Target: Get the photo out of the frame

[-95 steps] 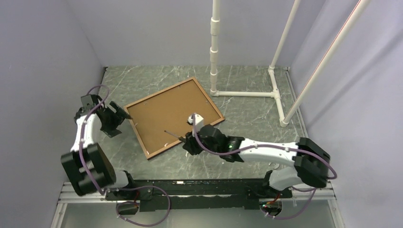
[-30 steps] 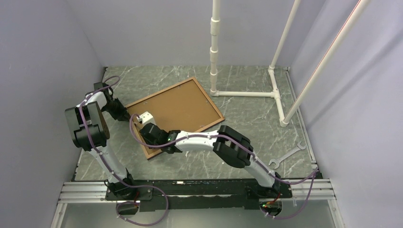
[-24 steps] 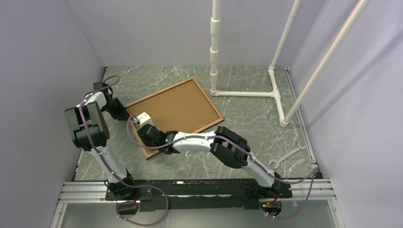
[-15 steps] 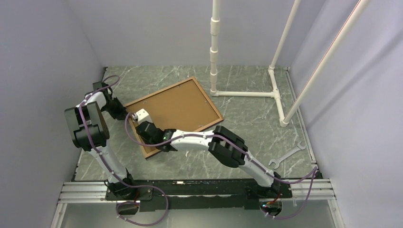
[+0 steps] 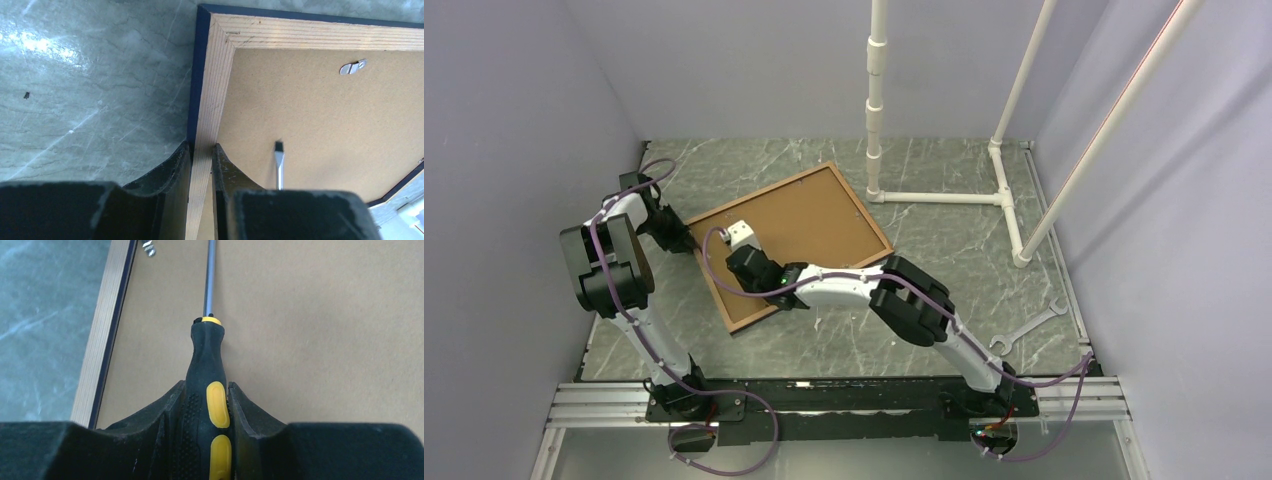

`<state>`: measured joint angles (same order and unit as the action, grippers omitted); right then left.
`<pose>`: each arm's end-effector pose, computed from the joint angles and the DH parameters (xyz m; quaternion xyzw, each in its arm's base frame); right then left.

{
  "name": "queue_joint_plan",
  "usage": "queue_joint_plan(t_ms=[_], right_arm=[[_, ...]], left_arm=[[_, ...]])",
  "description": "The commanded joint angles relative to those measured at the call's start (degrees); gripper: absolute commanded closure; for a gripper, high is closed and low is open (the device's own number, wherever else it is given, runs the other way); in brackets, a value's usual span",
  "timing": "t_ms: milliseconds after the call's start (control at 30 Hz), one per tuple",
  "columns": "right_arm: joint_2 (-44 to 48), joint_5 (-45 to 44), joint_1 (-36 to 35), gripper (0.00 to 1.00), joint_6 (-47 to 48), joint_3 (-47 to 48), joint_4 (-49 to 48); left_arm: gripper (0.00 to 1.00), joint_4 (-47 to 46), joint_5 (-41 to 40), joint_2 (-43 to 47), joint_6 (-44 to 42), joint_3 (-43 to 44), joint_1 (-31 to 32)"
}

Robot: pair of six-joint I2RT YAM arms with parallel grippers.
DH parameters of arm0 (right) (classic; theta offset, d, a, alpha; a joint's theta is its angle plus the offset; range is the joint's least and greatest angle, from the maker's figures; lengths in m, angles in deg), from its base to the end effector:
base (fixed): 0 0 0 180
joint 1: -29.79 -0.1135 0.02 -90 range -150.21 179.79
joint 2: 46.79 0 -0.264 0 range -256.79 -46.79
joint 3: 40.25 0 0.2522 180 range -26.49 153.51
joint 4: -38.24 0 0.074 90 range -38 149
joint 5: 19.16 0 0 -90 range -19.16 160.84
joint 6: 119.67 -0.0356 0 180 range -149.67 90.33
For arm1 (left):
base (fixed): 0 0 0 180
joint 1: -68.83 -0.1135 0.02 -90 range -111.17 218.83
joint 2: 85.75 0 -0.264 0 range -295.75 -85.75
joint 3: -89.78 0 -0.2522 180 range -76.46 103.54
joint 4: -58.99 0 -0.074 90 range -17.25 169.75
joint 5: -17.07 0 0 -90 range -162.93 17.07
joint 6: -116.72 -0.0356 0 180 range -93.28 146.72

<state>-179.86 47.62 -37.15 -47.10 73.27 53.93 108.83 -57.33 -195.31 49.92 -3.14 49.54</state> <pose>0.2186 0.4776 0.1604 -0.2802 0.8286 0.1701 0.4538 0.3565 0.1146 0.1627 -0.3353 0.9200 -0.1392 0.1476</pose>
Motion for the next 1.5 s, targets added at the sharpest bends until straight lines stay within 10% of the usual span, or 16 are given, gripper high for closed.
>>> queue_joint_plan(t_ms=[0, 1467], right_arm=[[9.22, 3.34, -1.65, 1.00, -0.29, -4.22, -5.06], [-3.77, -4.19, -4.47, 1.00, -2.96, 7.93, 5.51]], left_arm=[[1.00, 2.59, -1.96, -1.23, -1.32, 0.07, 0.22], [1.00, 3.04, -0.97, -1.57, -1.23, 0.38, 0.23]])
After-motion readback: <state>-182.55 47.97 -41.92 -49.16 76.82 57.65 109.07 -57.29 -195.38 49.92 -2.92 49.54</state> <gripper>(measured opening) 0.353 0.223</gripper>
